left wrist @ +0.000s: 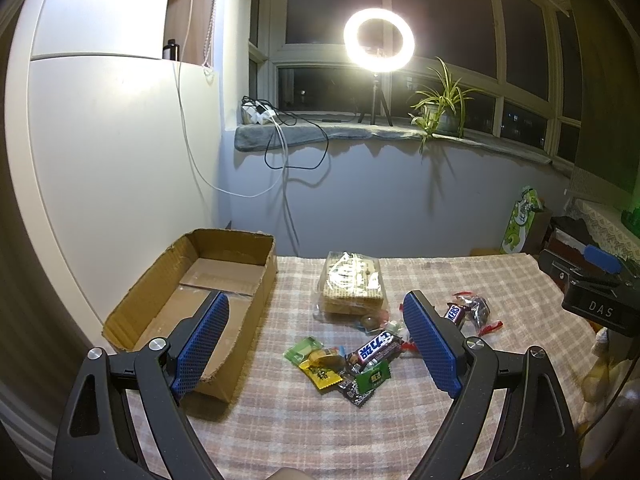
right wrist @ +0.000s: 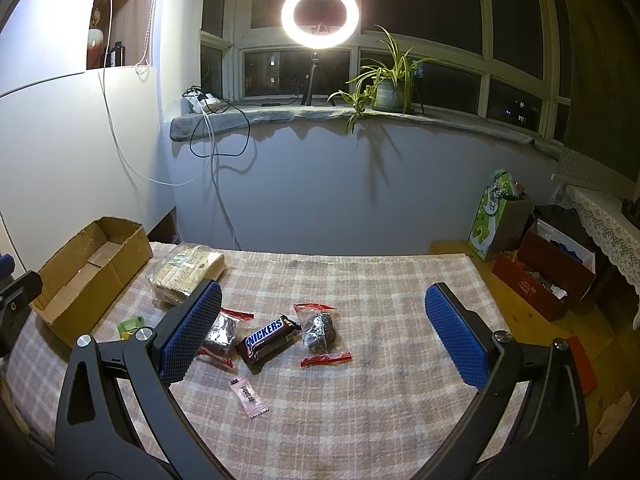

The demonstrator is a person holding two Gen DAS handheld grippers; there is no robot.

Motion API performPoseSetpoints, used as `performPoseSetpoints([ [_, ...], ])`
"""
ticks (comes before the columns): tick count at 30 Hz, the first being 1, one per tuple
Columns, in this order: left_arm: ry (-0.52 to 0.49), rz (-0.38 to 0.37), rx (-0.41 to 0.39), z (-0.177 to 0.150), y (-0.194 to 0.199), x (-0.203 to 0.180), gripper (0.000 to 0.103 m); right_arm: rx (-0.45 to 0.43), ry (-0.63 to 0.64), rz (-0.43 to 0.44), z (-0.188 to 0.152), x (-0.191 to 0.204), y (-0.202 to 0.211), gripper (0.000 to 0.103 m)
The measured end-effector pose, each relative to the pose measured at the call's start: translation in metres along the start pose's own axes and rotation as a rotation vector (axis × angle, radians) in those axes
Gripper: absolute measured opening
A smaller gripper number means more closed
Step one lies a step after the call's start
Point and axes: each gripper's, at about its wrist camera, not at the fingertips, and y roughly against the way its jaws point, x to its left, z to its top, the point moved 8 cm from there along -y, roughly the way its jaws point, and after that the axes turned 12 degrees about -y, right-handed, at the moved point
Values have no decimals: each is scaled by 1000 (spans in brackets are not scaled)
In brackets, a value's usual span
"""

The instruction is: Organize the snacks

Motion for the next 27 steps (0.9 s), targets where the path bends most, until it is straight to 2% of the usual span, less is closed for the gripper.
performPoseSetpoints([
  [27,4,-8,13,-4,-4,0,89,23,4,2,-7,3,-9,103],
])
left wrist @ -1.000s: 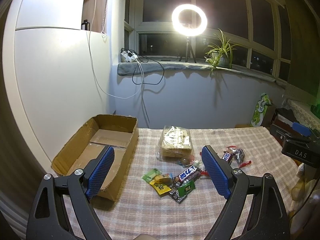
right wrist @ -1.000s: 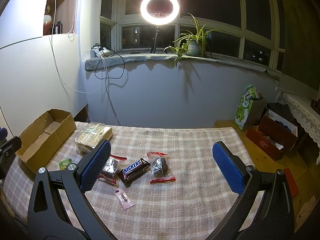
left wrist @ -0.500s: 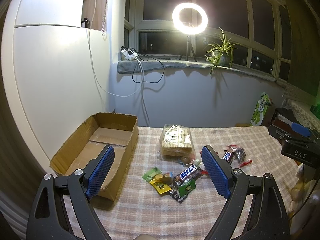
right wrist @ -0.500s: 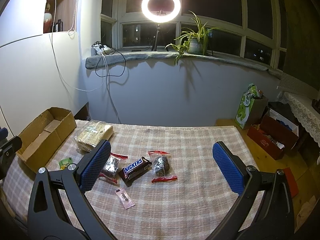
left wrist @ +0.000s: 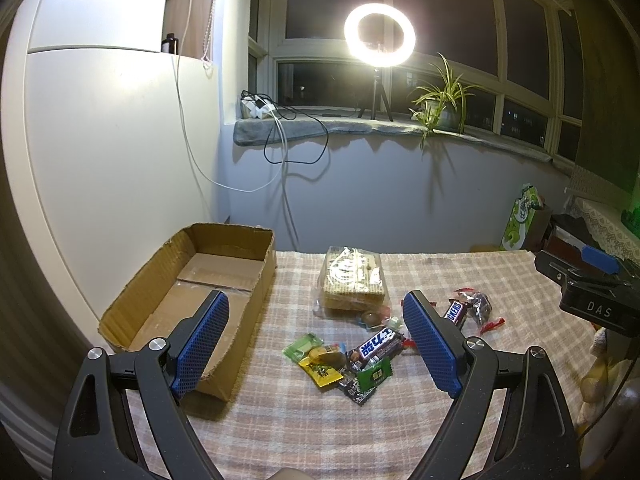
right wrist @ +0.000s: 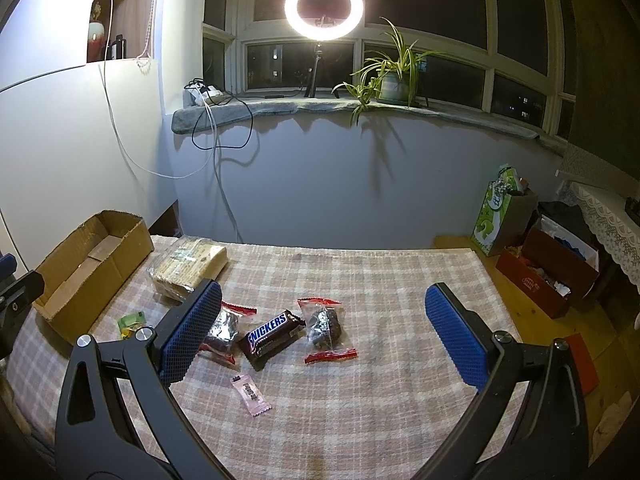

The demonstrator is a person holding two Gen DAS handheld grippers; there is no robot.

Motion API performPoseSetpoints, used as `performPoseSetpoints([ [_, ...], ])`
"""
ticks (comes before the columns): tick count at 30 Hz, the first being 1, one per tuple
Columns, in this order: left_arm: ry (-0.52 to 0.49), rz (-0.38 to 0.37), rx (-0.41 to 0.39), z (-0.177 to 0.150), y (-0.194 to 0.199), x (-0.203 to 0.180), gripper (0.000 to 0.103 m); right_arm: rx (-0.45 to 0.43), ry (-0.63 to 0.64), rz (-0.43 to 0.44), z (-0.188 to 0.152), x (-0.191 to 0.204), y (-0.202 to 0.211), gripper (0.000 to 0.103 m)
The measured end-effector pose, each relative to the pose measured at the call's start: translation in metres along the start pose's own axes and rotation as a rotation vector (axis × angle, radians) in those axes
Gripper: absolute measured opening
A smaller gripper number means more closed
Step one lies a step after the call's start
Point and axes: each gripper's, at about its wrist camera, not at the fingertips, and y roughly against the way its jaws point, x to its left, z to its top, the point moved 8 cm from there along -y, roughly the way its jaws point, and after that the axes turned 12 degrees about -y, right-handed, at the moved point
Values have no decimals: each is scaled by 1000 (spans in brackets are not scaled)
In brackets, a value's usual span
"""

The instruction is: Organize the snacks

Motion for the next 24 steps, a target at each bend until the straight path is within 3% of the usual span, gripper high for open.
performPoseSetpoints([
  [18,-5,-13,17,-9,-7,-3,89,13,9,2,-4,-2,-4,103],
  [24,-9,-32,68,-26,-14,-4,88,64,19,64,-15,-12,-12,103],
])
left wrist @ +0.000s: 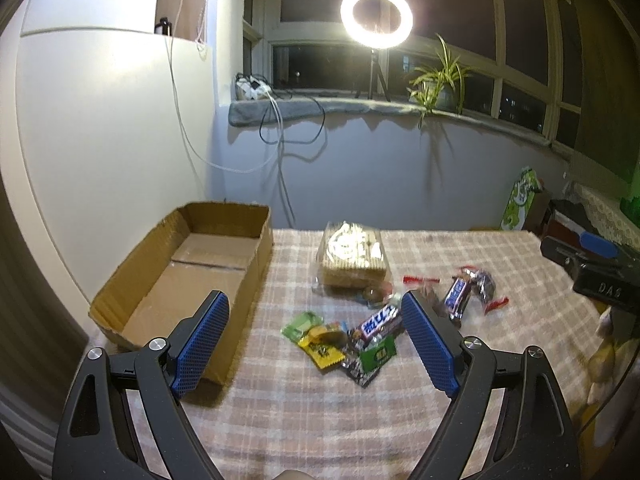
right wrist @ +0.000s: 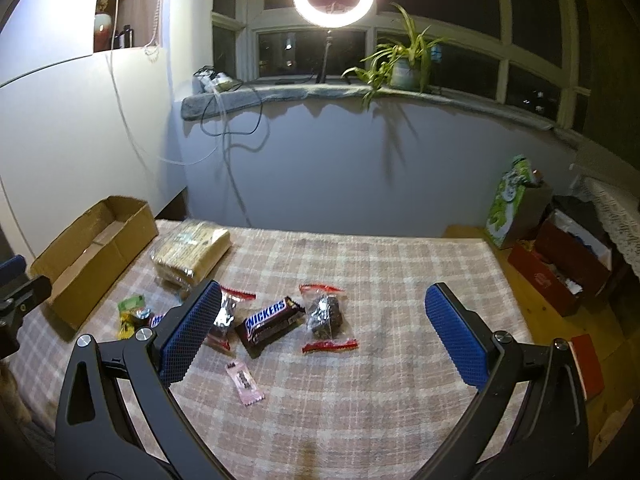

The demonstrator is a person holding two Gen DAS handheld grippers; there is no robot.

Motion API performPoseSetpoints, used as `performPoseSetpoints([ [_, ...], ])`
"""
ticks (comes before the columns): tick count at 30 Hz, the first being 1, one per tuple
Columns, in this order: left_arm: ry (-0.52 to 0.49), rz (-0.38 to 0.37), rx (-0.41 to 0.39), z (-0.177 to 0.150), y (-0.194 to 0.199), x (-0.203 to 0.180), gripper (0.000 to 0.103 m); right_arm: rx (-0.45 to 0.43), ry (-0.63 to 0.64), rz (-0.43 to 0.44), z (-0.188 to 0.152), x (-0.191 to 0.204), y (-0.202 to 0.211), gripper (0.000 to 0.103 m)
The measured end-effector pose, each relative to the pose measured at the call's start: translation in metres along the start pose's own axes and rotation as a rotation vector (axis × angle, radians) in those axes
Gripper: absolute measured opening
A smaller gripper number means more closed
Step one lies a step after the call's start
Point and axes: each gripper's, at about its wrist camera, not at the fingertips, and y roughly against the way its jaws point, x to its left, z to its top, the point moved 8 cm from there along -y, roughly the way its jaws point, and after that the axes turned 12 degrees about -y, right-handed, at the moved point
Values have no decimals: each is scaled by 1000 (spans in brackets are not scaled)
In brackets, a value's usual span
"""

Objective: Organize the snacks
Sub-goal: 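Grasp the green candy with the left tool while the right tool grasps the pink candy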

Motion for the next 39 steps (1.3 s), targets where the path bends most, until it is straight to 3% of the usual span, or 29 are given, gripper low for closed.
performPoseSetpoints([
  [6,-5,-48,60,-19,-10,-3,75,92,21,94,-23,-3,-11,103],
  [10,-23,-117,110,-31,-20,-14,59,153,75,124,-46,5,-18,103],
  [18,-106,-258,142,-31,-44,-46,44,289,133,220,-83,32,-32,80],
  [25,-144,-323,214,-42,-79,-61,30,369,136,262,-98,45,-47,67],
  [39,-240,-386,265,-51,-99,-80,30,436,125,289,-109,52,-63,60],
])
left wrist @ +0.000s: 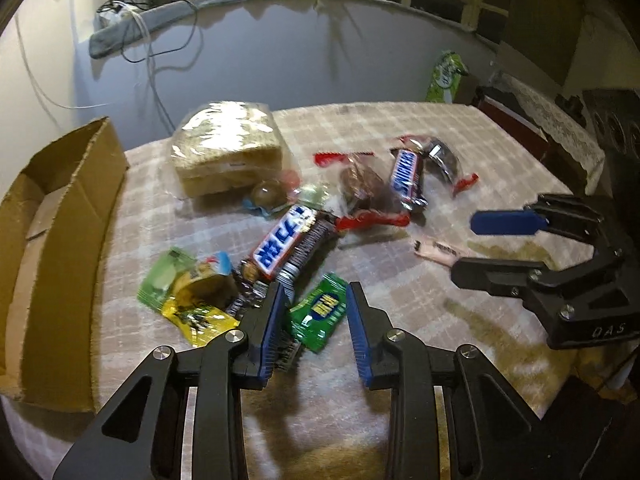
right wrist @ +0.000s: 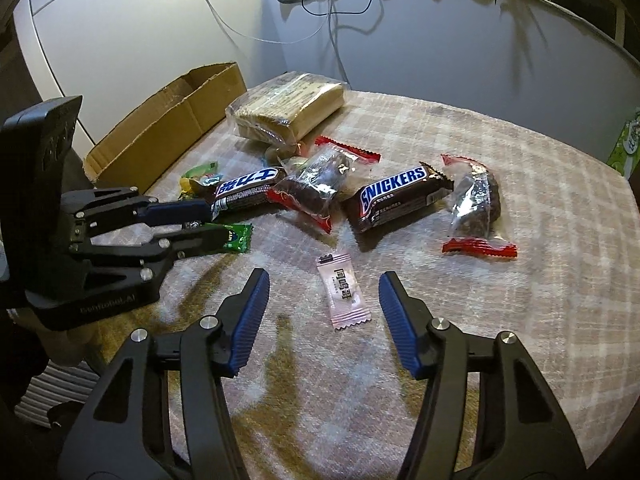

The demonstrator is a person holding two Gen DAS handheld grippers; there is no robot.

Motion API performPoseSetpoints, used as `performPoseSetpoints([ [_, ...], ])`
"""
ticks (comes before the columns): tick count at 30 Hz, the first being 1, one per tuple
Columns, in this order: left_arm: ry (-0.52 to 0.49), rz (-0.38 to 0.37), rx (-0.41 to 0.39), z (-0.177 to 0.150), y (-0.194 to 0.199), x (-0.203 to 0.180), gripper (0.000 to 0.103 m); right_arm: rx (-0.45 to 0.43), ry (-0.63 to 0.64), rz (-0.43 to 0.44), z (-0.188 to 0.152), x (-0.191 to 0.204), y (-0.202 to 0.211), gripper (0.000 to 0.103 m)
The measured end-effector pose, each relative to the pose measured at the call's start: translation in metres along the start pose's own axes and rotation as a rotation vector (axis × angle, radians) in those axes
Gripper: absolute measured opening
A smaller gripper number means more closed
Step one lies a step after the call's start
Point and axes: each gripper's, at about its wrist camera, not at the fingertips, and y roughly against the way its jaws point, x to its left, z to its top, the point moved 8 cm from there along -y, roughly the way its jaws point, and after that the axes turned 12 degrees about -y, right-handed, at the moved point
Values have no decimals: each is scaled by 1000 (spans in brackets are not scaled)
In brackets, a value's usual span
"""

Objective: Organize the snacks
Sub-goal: 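Grasp the green candy with the left tool while the right tool grasps the pink candy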

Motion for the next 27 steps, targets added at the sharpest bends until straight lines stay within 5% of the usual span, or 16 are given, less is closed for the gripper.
performPoseSetpoints([
  [19,-71,-24,38,-3,-10,-8,31,93,90,3,-3,-1,-23,47],
  [27,-44,-24,26,-4,-9,-12,22,102,110,-10,-5,-4,-22,22],
])
